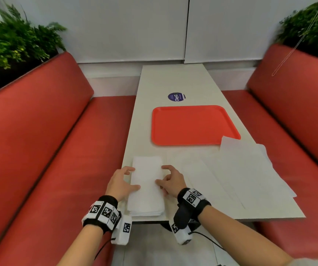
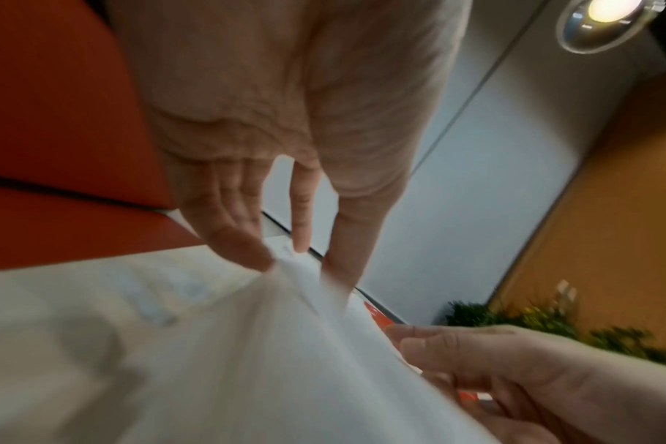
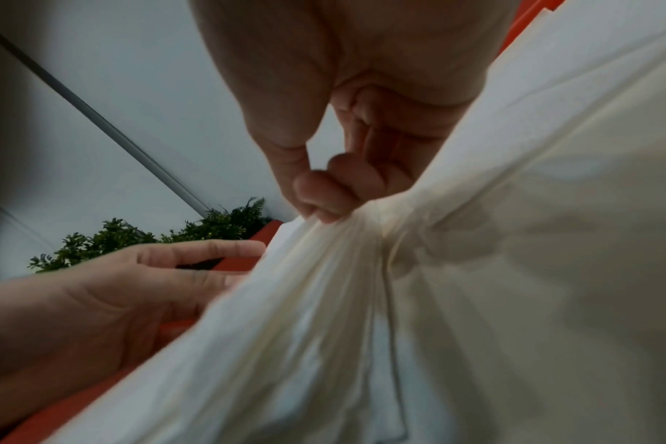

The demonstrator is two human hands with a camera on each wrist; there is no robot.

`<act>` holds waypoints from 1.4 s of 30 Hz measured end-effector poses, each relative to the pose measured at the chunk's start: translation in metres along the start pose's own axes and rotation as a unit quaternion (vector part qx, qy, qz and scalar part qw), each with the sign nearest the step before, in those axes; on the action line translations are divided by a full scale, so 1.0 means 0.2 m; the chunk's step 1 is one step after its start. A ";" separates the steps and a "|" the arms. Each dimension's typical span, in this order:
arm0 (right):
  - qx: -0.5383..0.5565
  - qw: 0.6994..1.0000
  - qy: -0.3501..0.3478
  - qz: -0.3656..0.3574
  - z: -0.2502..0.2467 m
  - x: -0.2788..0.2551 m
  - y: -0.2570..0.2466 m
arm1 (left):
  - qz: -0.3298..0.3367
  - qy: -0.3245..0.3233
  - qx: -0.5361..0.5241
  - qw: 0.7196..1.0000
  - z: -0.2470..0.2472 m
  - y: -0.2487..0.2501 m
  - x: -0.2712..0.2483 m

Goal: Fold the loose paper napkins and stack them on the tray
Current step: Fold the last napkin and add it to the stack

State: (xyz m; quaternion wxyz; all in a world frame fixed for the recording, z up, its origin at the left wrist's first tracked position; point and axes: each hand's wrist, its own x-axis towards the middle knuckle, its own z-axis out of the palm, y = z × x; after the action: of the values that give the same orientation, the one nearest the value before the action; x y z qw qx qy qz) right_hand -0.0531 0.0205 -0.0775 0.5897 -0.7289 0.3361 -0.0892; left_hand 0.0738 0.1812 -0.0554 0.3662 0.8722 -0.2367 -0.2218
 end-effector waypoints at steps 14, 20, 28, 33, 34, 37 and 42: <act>-0.169 0.963 0.206 0.047 -0.95 -0.09 0.28 | 0.137 -0.119 0.049 0.982 0.52 0.63 -0.05; -0.333 0.874 0.283 0.213 -1.47 -0.23 0.46 | 0.148 -0.196 0.081 0.966 0.96 0.79 -0.03; -0.340 0.882 0.232 0.229 -1.63 -0.29 0.58 | 0.148 -0.197 0.260 0.934 1.17 0.81 0.02; -0.313 0.893 0.260 0.191 -1.63 -0.29 0.53 | 0.143 -0.180 0.253 0.940 1.18 0.82 0.03; -0.295 0.900 0.263 0.182 -1.63 -0.29 0.52 | 0.143 -0.178 0.250 0.941 1.18 0.82 0.03; -0.224 0.931 0.264 0.119 -1.63 -0.28 0.47 | 0.144 -0.178 0.243 0.942 1.17 0.81 0.03; -0.080 0.959 0.270 -0.032 -1.62 -0.34 0.25 | 0.139 -0.177 0.174 0.959 1.14 0.80 0.02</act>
State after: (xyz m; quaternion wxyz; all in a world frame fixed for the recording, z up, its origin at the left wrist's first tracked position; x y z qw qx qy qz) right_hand -0.2937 -0.2022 -0.0130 0.4132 -0.7330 0.4654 -0.2745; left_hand -0.0903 -0.0423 -0.0823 0.1886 0.8273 -0.4520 -0.2750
